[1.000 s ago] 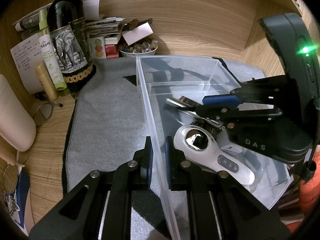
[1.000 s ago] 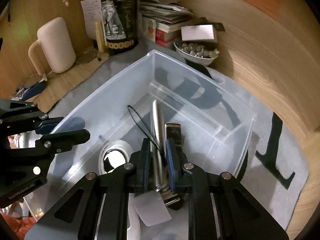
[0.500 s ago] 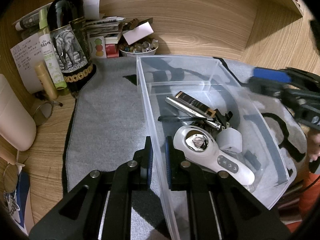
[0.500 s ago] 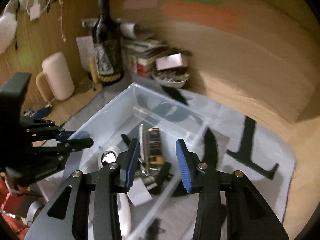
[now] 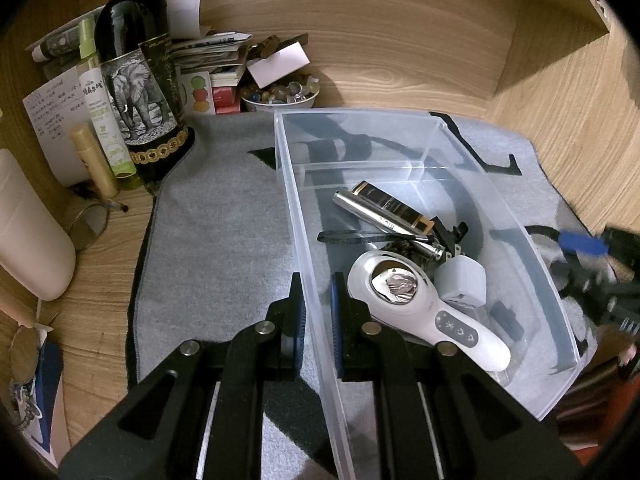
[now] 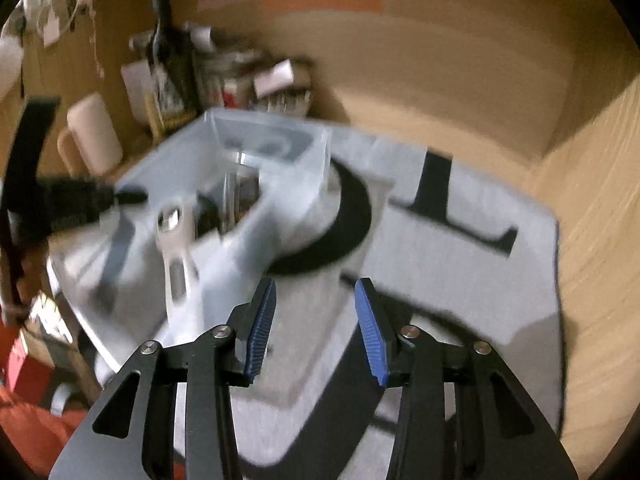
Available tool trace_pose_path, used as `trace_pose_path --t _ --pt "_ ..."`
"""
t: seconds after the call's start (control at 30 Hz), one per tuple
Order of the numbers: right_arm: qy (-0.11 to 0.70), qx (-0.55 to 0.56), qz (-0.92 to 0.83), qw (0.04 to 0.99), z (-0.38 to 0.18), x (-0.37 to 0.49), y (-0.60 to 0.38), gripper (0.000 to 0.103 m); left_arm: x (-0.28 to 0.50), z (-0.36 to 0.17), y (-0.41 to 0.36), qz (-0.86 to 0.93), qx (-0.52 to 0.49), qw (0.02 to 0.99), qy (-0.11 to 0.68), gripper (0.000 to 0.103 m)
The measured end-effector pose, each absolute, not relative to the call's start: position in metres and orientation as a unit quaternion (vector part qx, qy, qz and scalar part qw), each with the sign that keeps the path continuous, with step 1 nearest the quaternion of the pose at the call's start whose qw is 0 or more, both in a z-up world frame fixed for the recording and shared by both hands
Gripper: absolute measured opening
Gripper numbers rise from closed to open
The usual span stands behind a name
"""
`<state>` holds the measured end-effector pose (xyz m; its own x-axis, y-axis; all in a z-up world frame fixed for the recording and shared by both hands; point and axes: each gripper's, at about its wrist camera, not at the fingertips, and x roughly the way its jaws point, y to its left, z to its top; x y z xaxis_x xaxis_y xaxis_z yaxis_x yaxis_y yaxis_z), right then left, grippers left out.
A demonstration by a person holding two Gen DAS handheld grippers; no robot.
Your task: Organize rigid objects
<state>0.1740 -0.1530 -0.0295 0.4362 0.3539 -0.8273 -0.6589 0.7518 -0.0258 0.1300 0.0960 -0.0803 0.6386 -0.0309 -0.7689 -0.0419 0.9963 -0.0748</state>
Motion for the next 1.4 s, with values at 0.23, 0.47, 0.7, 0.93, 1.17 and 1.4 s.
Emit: trace_pose_path --t 0.23,0.47,0.7,0.93,1.17,1.4 --pt "0.474 -0.183 0.329 0.796 -0.061 0.158 -0.154 0.038 0.13 -0.08 0.096 0.004 -0.043 0.904 0.426 0.01" --pt "0.482 -0.201 0.351 0.777 -0.076 0.15 -0.14 0.038 0.13 -0.08 0.096 0.003 -0.043 0.904 0.426 0.01" --pt "0.471 -0.202 0.341 0.788 -0.081 0.155 -0.135 0.023 0.13 -0.08 0.096 0.003 -0.044 0.904 0.426 0.01" --pt "0.463 -0.188 0.318 0.806 -0.077 0.167 -0.141 0.016 0.13 -0.08 0.097 0.003 -0.044 0.904 0.425 0.01" --pt "0.431 -0.173 0.308 0.831 -0.047 0.175 -0.142 0.016 0.13 -0.08 0.098 0.003 -0.045 0.904 0.425 0.01" --pt "0.376 -0.165 0.319 0.854 -0.007 0.176 -0.131 0.016 0.13 -0.079 0.097 0.003 -0.045 0.904 0.425 0.01"
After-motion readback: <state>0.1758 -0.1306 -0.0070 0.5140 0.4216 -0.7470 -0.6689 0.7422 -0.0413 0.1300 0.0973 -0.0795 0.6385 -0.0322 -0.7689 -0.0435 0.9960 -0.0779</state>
